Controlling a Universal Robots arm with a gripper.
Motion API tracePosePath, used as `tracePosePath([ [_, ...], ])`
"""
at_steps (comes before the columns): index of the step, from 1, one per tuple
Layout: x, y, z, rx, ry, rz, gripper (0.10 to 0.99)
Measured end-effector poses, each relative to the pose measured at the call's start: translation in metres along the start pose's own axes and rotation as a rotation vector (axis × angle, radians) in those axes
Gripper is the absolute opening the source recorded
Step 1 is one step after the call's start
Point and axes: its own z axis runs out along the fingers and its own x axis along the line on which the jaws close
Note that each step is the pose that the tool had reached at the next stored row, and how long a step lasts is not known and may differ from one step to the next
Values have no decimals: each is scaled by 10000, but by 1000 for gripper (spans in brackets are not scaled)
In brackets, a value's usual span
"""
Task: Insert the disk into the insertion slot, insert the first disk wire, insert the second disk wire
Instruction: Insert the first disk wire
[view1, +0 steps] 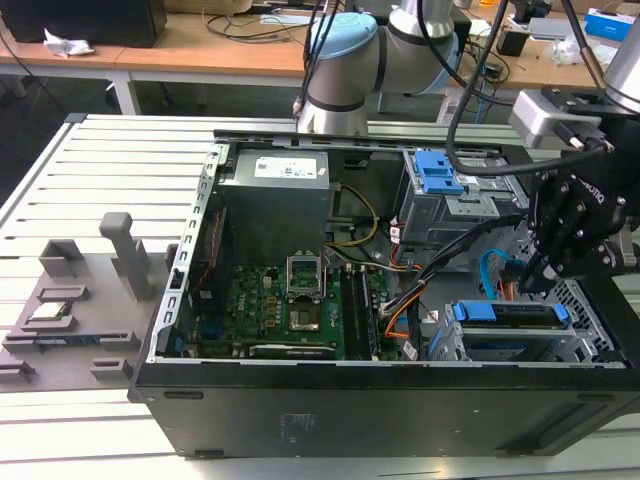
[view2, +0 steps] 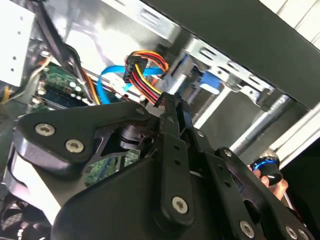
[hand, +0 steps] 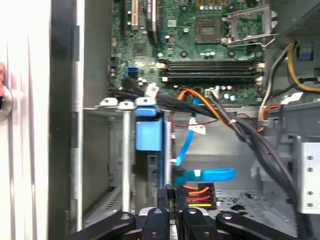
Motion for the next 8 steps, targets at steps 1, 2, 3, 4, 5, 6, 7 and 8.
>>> tracePosePath([
  [1,28,-2,9,0,0,0,169],
  [2,55,-8,32,-1,-1,1,169],
  [3,58,-15,44,0,-3,1,169],
  [4,57,-22,53,0,-3,7,169],
  [5,56,-34,68,-3,-8,39,169],
  [6,55,-44,80,-6,-11,61,169],
  [7,55,-44,83,-6,-14,61,169],
  [8,54,-44,86,-6,-15,62,169],
])
